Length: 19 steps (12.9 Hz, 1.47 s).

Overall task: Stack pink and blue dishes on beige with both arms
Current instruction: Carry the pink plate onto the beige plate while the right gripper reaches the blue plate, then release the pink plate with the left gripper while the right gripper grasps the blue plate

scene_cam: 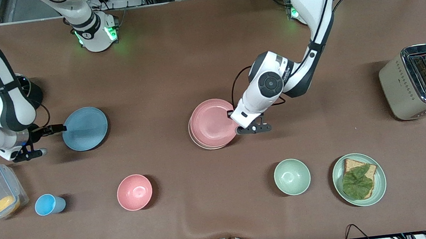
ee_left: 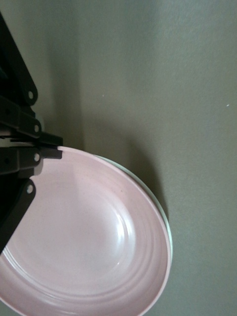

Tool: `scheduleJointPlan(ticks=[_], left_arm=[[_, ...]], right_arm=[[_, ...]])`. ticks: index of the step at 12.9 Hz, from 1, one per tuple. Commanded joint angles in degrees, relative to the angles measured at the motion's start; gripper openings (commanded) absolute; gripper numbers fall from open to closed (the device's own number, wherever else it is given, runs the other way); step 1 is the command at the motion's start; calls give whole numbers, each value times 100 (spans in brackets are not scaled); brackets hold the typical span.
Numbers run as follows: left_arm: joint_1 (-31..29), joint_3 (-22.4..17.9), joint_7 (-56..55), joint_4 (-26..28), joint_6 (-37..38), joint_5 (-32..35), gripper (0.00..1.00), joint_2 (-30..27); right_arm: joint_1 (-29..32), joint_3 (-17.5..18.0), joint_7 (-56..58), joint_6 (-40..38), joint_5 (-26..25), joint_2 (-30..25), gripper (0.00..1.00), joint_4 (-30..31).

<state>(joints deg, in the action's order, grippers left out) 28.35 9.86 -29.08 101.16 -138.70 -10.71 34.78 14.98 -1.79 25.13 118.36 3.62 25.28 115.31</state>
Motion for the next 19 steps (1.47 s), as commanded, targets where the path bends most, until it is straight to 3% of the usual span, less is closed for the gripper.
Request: scheduleJointPlan(ticks=[1, 4, 6, 8, 9, 10, 11, 12, 15, 19], left_arm=[[83, -37, -10, 44, -280, -142, 0, 63], [136, -37, -10, 44, -395, -142, 0, 151], [145, -37, -10, 44, -430, -142, 0, 160], [136, -37, -10, 53, -465, -142, 0, 178], [136, -37, -27, 44, -465, -142, 0, 204], [136, -37, -106, 35, -465, -142, 35, 213], [136, -37, -229, 0, -465, -142, 77, 248], [136, -45, -247, -17, -465, -81, 100, 240], [75, -72, -239, -88, -395, -37, 100, 21], [-547, -133, -204, -88, 394, 576, 100, -927]], right_arm=[[84, 91, 167, -32, 157, 153, 100, -105], [76, 109, 237, -32, 157, 337, 100, -166], [84, 109, 448, -32, 244, 468, 95, -210], [67, 109, 457, -84, 323, 504, 80, -237], [67, 117, 457, -85, 332, 548, 66, -237], [76, 118, 484, -85, 332, 583, 52, -254], [67, 118, 519, -102, 332, 583, 38, -254], [67, 118, 528, -102, 332, 583, 24, -254], [32, 118, 537, -146, 332, 610, 0, -333], [5, 118, 475, -900, 332, 706, 0, -833]])
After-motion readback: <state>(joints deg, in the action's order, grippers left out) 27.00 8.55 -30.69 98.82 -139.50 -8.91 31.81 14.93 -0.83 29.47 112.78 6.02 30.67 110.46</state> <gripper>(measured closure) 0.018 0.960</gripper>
